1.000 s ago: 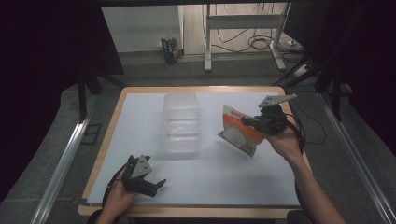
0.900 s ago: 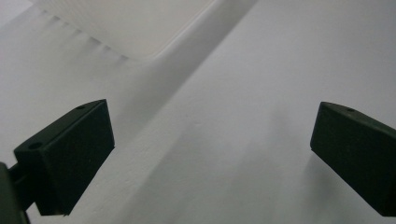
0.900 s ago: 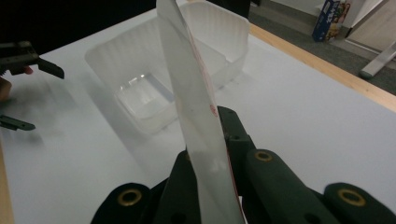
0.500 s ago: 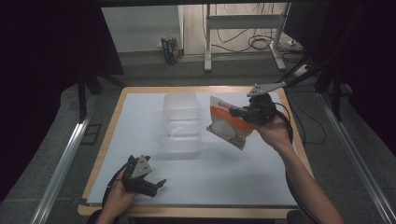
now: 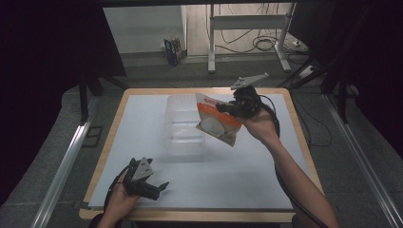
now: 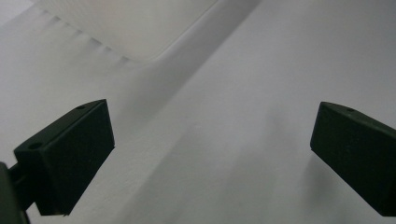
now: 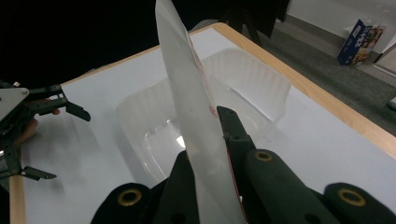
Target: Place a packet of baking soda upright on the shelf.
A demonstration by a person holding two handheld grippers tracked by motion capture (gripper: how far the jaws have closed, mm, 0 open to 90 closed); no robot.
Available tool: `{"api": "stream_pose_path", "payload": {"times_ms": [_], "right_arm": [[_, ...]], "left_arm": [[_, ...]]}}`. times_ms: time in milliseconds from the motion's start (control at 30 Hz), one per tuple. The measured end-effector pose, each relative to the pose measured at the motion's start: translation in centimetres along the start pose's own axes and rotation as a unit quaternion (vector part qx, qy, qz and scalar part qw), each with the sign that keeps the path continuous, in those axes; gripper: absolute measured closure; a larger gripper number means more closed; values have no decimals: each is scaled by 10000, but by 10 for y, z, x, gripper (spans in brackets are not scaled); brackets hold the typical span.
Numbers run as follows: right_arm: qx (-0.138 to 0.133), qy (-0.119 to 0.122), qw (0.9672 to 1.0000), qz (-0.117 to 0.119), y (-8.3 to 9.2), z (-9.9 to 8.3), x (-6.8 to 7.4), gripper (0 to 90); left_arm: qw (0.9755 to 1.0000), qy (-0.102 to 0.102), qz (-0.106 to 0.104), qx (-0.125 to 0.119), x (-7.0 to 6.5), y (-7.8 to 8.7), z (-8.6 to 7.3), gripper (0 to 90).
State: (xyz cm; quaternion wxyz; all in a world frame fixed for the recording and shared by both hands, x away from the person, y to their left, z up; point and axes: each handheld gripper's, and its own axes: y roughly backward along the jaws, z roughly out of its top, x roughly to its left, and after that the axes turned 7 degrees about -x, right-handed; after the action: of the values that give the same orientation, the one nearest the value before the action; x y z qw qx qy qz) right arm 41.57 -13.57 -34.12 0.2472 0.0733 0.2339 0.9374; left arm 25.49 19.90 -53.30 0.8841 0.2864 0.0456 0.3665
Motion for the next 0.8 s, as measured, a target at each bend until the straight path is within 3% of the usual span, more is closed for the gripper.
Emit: {"api": "stream_pose_path", "payload": {"times_ms": [233,800], "right_arm": [[64,97,9999,88,-22,11,9,887],[79,131,9996,257,-64,21,24,887]], "left_arm": [[9999,118,-13,-44,2,1,0,0],[9999,87,-53,-37,1,1,0,0]]}}
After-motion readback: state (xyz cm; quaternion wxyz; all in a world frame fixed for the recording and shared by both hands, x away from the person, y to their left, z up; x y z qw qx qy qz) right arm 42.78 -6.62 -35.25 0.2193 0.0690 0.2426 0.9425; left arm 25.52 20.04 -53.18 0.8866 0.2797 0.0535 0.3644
